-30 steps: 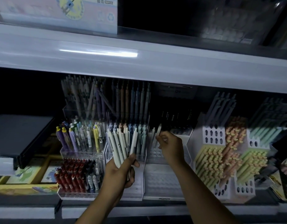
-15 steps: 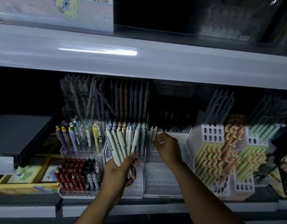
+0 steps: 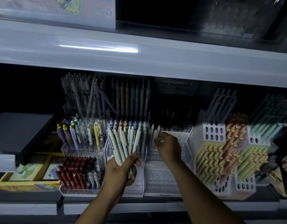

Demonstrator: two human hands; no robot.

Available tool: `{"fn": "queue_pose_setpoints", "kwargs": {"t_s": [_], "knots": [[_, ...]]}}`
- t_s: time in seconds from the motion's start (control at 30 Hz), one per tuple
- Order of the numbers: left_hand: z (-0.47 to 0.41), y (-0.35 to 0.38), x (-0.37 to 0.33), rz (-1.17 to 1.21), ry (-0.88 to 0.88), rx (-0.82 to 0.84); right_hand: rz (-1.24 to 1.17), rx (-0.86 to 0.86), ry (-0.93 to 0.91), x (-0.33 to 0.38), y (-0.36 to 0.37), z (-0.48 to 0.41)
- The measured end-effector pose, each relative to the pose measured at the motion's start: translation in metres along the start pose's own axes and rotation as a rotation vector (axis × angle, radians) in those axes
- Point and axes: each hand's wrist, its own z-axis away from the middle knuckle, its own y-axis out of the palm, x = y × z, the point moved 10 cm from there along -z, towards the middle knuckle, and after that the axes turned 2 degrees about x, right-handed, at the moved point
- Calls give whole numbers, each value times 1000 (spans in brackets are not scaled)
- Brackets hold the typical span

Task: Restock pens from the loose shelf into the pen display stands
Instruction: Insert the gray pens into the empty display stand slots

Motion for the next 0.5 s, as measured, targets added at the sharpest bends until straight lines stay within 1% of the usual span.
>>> {"fn": "queue_pose_setpoints", "kwargs": {"t_s": [0.27, 0.37, 0.5], "knots": [[-1, 1, -1, -25, 1, 11, 25, 6, -29, 0, 5, -2], [-2, 1, 0, -30, 1, 14, -84, 18, -28, -4, 7, 0], [-2, 2, -1, -38, 10, 24, -287, -113, 12, -4, -11, 18]]}}
